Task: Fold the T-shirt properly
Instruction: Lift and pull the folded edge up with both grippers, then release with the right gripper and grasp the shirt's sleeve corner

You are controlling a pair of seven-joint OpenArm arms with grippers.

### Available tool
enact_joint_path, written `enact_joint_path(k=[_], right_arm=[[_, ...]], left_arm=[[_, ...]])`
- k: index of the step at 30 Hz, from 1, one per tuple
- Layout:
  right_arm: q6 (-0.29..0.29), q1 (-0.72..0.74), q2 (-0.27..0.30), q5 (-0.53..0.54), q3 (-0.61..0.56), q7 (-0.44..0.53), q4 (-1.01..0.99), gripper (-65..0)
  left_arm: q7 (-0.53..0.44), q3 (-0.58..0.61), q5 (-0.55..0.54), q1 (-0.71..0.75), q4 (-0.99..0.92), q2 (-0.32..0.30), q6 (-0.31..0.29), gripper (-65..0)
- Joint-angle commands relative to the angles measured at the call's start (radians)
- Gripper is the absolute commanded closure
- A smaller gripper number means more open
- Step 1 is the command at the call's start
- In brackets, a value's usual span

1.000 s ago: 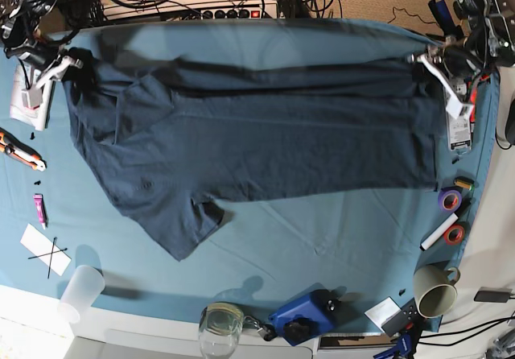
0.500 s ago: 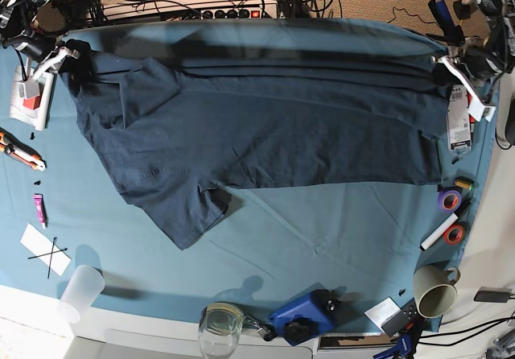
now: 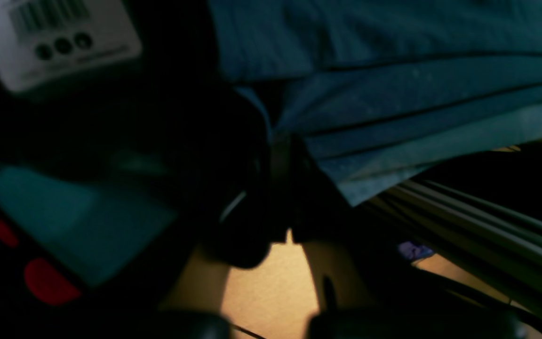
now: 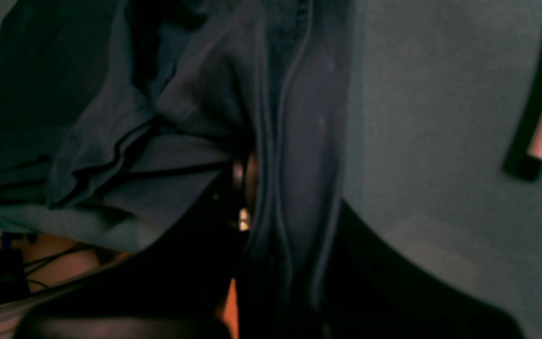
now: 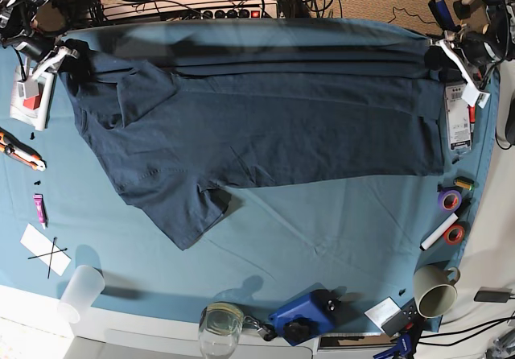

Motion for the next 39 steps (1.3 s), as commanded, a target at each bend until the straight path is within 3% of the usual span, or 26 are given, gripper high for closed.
enact_joint_path(k=[1, 3, 5, 10, 14, 17, 20, 22, 26, 30, 34, 36, 39], right_arm=[[-0.002, 0.003, 0.028, 0.017, 0.014, 0.025, 0.019, -6.1], [-0.002, 0.003, 0.029, 0.017, 0.014, 0.025, 0.019, -16.6], [-0.002, 0.003, 0.029, 0.017, 0.014, 0.025, 0.019, -20.7], [-0.002, 0.005, 0.051, 0.159, 0.017, 0.025, 0.021, -20.6], [-0.002, 0.017, 0.053, 0.162, 0.072, 0.025, 0.077, -20.6], [-0.002, 0.029, 0.054, 0.162, 0.134, 0.025, 0.145, -20.6], [-0.002, 0.047, 0.060, 0.147, 0.167, 0.025, 0.192, -20.6], [-0.002, 0.060, 0.069, 0.103, 0.161, 0.025, 0.195, -20.6], [-0.002, 0.096, 0.086, -0.034, 0.099, 0.065, 0.194, -20.7], [-0.002, 0.174, 0.095, -0.186, -0.022, 0.140, 0.194, -20.7], [-0.002, 0.269, 0.095, -0.357, -0.192, 0.236, 0.149, -27.4], [-0.016, 0.337, 0.095, -0.436, -0.266, 0.278, 0.086, -28.0], [-0.047, 0.454, 0.095, -0.504, -0.332, 0.346, -0.044, -28.0]], left_arm=[[-0.016, -0.012, -0.008, -0.001, 0.015, -0.019, -0.007, -8.5], [-0.028, -0.012, -0.008, -0.002, 0.015, -0.019, -0.021, -21.9], [-0.031, -0.013, -0.008, -0.003, 0.016, -0.020, -0.023, -30.0], [-0.031, -0.014, -0.007, -0.008, 0.039, -0.019, -0.023, -31.1], [-0.038, -0.014, 0.023, -0.008, 0.115, -0.019, -0.036, -31.1], [-0.088, -0.014, 0.098, -0.008, 0.185, -0.019, -0.039, -31.1], [-0.203, -0.014, 0.166, -0.009, 0.240, -0.018, -0.002, -31.1], [-0.262, -0.014, 0.230, -0.010, 0.257, -0.017, 0.009, -31.1], [-0.263, -0.014, 0.264, -0.053, 0.254, -0.008, 0.070, -30.9], [-0.264, 0.011, 0.291, -0.095, 0.254, -0.003, 0.072, -30.9], [-0.264, 0.093, 0.302, -0.116, 0.254, -0.003, 0.072, -30.9], [-0.264, 0.145, 0.337, -0.121, 0.254, -0.003, 0.074, -30.9], [-0.269, 0.211, 0.394, -0.122, 0.254, -0.003, 0.120, -30.9]])
